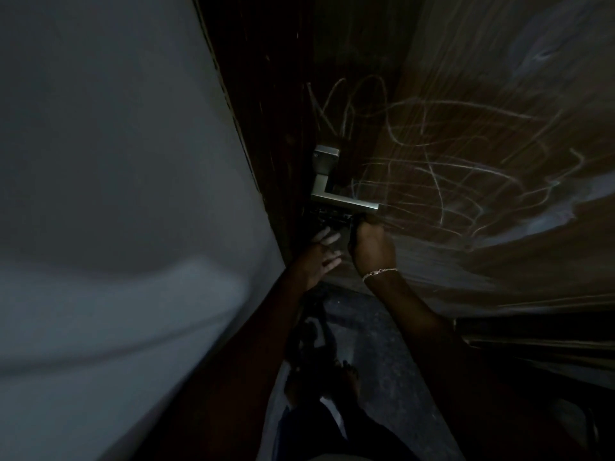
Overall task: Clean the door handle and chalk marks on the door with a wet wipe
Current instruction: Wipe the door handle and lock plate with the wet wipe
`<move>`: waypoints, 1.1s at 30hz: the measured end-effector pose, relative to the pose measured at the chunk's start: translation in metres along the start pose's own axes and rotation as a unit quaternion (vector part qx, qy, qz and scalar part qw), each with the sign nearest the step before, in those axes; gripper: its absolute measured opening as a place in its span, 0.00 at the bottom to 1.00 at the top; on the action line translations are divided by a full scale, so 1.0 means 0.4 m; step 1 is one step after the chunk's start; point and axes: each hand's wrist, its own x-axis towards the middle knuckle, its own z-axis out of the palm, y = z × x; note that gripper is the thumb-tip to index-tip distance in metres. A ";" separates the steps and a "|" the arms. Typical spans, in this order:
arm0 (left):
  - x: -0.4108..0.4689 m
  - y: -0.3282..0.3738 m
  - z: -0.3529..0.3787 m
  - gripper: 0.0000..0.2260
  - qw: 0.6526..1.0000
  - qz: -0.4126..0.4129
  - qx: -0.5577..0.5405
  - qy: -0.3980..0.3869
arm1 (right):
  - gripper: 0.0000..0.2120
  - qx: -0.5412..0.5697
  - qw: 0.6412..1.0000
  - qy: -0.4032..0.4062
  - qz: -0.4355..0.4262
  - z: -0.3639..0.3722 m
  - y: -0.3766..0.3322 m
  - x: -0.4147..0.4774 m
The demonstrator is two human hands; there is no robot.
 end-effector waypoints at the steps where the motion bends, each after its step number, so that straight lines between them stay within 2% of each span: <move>1: -0.001 0.000 -0.001 0.23 1.000 0.001 0.000 -0.002 | 0.05 -0.009 1.000 -0.008 0.006 0.000 -0.008 0.002; 3: 0.000 -0.002 -0.004 0.23 1.000 0.001 0.005 -0.005 | 0.06 -0.018 0.999 -0.021 0.021 0.000 0.001 -0.007; 7: 0.004 -0.009 -0.009 0.25 1.000 0.005 0.012 -0.008 | 0.09 -0.013 0.998 0.019 0.062 -0.018 0.050 -0.017; 9: 0.006 -0.015 -0.010 0.27 1.000 0.004 0.013 -0.009 | 0.08 -0.014 0.998 0.012 0.068 -0.022 0.045 -0.004; 15: 0.014 -0.008 -0.007 0.21 1.000 -0.010 -0.013 0.017 | 0.02 -0.030 0.999 -0.005 -0.030 -0.001 -0.068 0.029; 17: 0.021 -0.010 -0.015 0.18 0.999 -0.020 -0.009 0.025 | 0.03 -0.044 0.998 -0.004 -0.039 0.011 -0.111 0.043; 21: 0.025 -0.027 -0.027 0.19 0.999 -0.028 0.003 0.022 | 0.07 -0.124 0.987 -0.088 -0.050 0.005 -0.145 0.054; 23: 0.016 -0.019 -0.020 0.17 0.999 -0.023 0.018 0.020 | 0.01 -0.109 0.989 -0.068 -0.068 -0.014 -0.130 0.043; 25: 0.022 -0.010 -0.011 0.17 1.000 -0.010 -0.001 0.016 | 0.06 -0.096 0.993 -0.029 -0.063 -0.001 -0.094 0.032; 30: 0.019 -0.016 -0.015 0.17 1.000 -0.017 0.012 0.010 | 0.03 -0.056 0.998 -0.032 -0.027 0.018 -0.102 0.036; 33: 0.023 -0.018 -0.020 0.19 0.999 -0.026 0.023 0.032 | 0.06 -0.045 0.998 -0.038 -0.033 0.030 -0.118 0.037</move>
